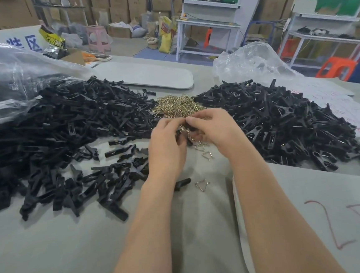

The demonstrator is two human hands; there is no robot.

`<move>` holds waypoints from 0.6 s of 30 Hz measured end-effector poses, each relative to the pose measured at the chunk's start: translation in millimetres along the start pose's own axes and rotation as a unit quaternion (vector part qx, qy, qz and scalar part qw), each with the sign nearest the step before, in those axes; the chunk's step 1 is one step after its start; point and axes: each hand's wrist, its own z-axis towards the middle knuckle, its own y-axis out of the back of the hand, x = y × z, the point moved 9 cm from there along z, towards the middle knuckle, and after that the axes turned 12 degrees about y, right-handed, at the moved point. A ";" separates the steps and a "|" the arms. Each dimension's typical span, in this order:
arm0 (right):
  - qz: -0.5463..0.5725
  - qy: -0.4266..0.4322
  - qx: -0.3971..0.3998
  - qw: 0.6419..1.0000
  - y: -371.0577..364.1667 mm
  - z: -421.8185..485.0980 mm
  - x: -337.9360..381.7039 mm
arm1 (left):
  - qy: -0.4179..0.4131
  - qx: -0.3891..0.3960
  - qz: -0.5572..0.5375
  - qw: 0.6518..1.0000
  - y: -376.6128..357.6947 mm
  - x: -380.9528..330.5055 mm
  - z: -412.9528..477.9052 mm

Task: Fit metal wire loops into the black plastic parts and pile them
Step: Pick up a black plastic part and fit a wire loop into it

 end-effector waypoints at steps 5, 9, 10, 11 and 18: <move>0.115 -0.013 -0.048 0.992 -6.8 -0.5 -10.4 | 0.003 -0.031 -0.002 1.000 7.7 3.6 1.2; -0.259 0.004 -0.102 0.961 0.2 0.8 -22.5 | 0.147 -0.052 -0.150 0.976 17.0 23.7 3.3; -0.321 -0.014 -0.080 0.943 -5.2 -0.2 -29.8 | 0.175 -0.048 -0.215 0.960 16.6 28.8 3.0; -0.358 -0.034 -0.058 0.931 -10.7 -1.5 -37.8 | 0.200 -0.041 -0.287 0.936 15.3 33.3 2.0; -0.241 0.031 -0.128 0.962 -2.6 -5.6 -24.3 | 0.261 0.018 -0.375 0.889 -2.1 48.5 3.6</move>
